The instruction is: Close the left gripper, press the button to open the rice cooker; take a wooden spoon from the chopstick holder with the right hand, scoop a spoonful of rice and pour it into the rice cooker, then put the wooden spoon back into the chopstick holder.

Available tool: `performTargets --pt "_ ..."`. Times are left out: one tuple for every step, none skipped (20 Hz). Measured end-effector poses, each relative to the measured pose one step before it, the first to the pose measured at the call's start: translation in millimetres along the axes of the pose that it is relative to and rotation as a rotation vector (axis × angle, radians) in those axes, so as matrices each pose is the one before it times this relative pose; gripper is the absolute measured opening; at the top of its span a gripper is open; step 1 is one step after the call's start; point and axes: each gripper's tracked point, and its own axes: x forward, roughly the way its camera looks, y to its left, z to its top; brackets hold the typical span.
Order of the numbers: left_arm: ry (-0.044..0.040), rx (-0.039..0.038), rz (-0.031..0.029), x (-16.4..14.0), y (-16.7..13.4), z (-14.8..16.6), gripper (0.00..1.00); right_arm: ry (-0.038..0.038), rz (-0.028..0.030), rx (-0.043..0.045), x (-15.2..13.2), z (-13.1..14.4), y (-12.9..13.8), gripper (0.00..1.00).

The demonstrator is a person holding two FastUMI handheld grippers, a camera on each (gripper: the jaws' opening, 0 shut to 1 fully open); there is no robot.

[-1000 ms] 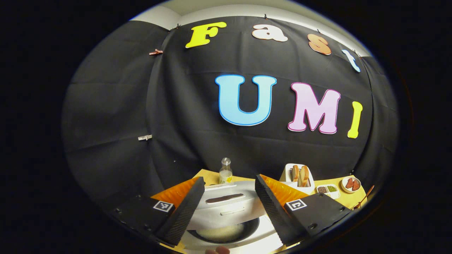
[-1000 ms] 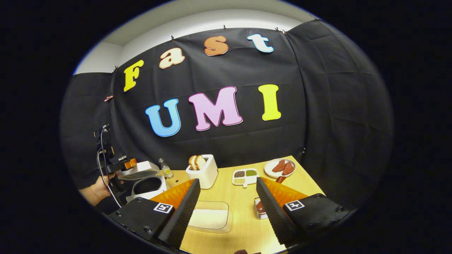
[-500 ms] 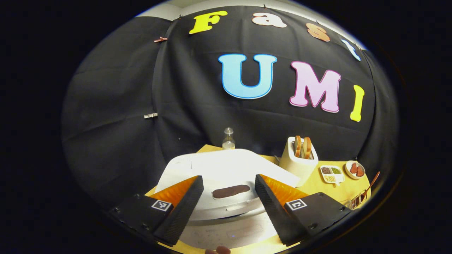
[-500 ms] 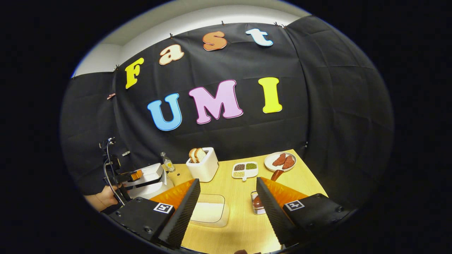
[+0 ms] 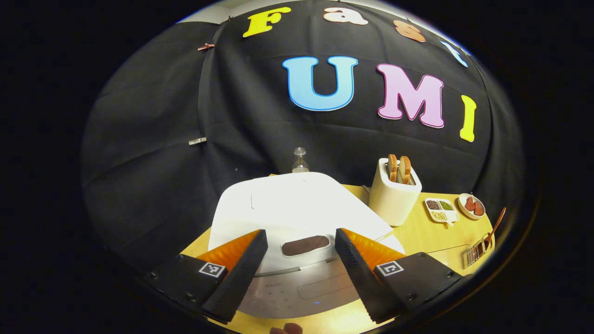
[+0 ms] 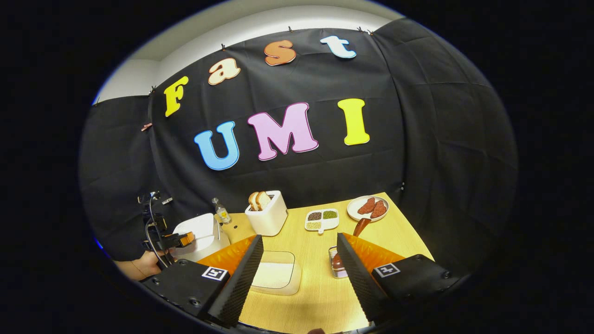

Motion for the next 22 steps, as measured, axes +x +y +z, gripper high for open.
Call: performTargets --pt "0.00226 0.00062 0.00001 0.37 0.30 -1.86 1.00 0.00059 -0.00075 -0.00054 0.59 -0.33 0.35 0.98" --pt "0.00575 0.00074 0.00057 1.29 0.03 -2.36 1.00 -0.00024 0.00055 0.00135 0.99 -0.22 0.33 0.98" --pt "0.00994 0.00571 0.00380 1.21 -0.24 -4.12 1.00 0.00073 0.00093 0.00342 0.72 -0.48 1.09 0.98" --pt "-0.00827 0.00683 0.00183 -0.40 -0.42 1.96 1.00 0.00034 0.00319 0.00322 0.07 -0.50 1.95 0.98" --pt "0.00844 -0.00145 -0.00072 1.75 0.47 -3.00 1.00 0.00176 0.00118 0.00135 0.65 -0.50 0.87 0.98" --pt "-0.00450 -0.00831 -0.00232 -0.36 1.33 1.16 1.00 0.00154 0.00049 -0.00046 0.78 -1.05 0.39 0.98" --pt "0.00414 -0.00563 -0.00306 -0.85 -0.34 -1.22 1.00 0.00052 0.00116 0.00004 0.69 -0.89 1.06 0.98" --pt "-0.00728 0.00345 -0.00369 0.33 -0.27 0.36 1.00 0.00075 0.00129 0.00150 -0.03 -0.78 0.75 0.98" --pt "0.00172 0.00292 -0.00171 0.13 -0.45 -1.52 1.00 0.00173 0.00190 0.00289 1.00 -0.90 1.13 0.98" --pt "-0.00440 0.00117 0.00061 0.50 -0.37 0.33 1.00 0.00273 0.00238 0.00225 0.10 -2.30 0.67 0.98" --pt "-0.00250 -0.00057 0.00271 -0.50 0.68 -0.31 1.00 0.00264 0.00004 0.00077 0.20 -0.87 0.42 0.98" --pt "-0.00866 0.00751 0.00159 -0.42 -0.39 2.58 1.00 -0.00004 0.00118 -0.00011 -0.46 -0.50 0.57 0.98" --pt "-0.00458 0.00884 0.00111 0.43 -0.36 0.27 1.00 0.00071 0.00033 0.00050 0.49 0.05 0.48 0.98" --pt "-0.00288 -0.00060 0.00009 0.00 1.06 2.05 1.00 -0.00052 0.00169 0.00001 -0.59 -0.05 1.13 0.98" --pt "0.00089 -0.00558 0.00300 -0.23 1.35 0.49 1.00 -0.00246 0.00103 -0.00214 0.08 1.08 0.00 0.98" --pt "0.00172 -0.00873 0.00438 -0.35 1.30 0.94 1.00 -0.00312 0.00053 -0.00245 -0.24 1.30 1.12 0.98" --pt "-0.00303 -0.00798 0.00799 -1.16 1.71 0.49 1.00 -0.00169 0.00142 -0.00162 -0.06 1.05 0.19 0.98" --pt "-0.00979 -0.00380 0.00370 -1.28 0.96 3.51 1.00 -0.00065 0.00167 0.00010 0.26 0.08 0.96 0.98" --pt "-0.00641 0.00093 0.00515 -3.07 0.57 2.17 0.98 -0.00189 0.00258 -0.00011 0.19 0.78 1.66 0.98" --pt "-0.00807 0.00204 0.00280 0.01 2.53 3.65 0.96 -0.00256 0.00123 -0.00087 0.50 0.44 0.36 0.98" --pt "-0.00899 0.00133 -0.00019 -2.04 2.31 4.31 0.96 -0.00140 0.00090 -0.00120 0.36 1.53 0.52 0.98" --pt "-0.00898 -0.00233 -0.00449 -1.36 0.72 3.77 0.96 -0.00139 0.00096 0.00001 -0.01 -0.70 0.84 0.98"
